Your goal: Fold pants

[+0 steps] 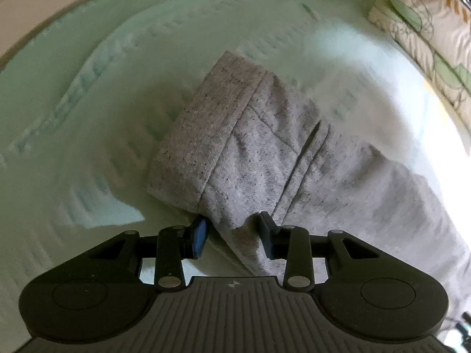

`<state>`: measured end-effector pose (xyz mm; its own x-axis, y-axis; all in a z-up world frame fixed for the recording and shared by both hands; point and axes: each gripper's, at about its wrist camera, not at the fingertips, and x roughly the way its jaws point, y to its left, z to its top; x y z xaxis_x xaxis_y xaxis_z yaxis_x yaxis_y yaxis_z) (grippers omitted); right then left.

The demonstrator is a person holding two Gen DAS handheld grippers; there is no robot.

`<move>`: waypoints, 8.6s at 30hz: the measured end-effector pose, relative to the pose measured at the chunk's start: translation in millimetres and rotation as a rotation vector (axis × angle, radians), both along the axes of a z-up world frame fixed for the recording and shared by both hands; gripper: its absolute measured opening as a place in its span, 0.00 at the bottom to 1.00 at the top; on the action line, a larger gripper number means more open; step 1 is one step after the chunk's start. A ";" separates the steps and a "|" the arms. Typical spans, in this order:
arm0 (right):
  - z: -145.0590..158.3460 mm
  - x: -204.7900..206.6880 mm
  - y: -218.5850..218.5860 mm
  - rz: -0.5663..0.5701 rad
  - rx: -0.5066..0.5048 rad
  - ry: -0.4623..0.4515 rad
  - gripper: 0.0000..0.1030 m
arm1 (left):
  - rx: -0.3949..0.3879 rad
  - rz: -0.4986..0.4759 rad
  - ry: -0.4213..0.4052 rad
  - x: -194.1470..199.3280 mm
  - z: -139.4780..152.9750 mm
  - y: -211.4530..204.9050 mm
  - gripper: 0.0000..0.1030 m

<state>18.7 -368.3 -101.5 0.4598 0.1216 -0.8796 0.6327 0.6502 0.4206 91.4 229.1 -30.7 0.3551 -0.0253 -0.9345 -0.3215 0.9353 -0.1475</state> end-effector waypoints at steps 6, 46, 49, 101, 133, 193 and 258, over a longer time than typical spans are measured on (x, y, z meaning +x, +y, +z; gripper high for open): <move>-19.3 0.3 -20.1 -0.079 0.057 -0.001 0.42 | 0.183 -0.110 0.023 -1.2 8.6 -21.9 0.36; 2.9 -51.4 -111.1 -0.264 -0.164 -0.067 0.35 | -0.285 -0.526 0.064 -0.1 -46.8 -261.5 0.35; -4.8 -48.4 -116.8 -0.284 -0.153 -0.051 0.35 | -0.323 -0.490 0.073 1.1 -47.7 -250.9 0.35; 24.9 221.2 195.8 0.865 -0.148 -0.447 0.87 | -0.294 -0.314 -0.073 55.1 -17.9 -127.6 0.37; 3.4 115.8 274.2 1.224 -0.191 -0.420 0.07 | -0.135 -0.363 -0.106 92.4 -9.2 -118.2 0.38; -34.3 280.6 292.1 0.831 -0.064 -0.392 0.05 | -0.309 -0.166 -0.117 31.9 -14.6 -16.3 0.39; 18.5 12.4 -147.6 0.129 -0.618 -0.081 0.65 | -0.261 -0.570 -0.029 42.6 -23.0 -254.2 0.43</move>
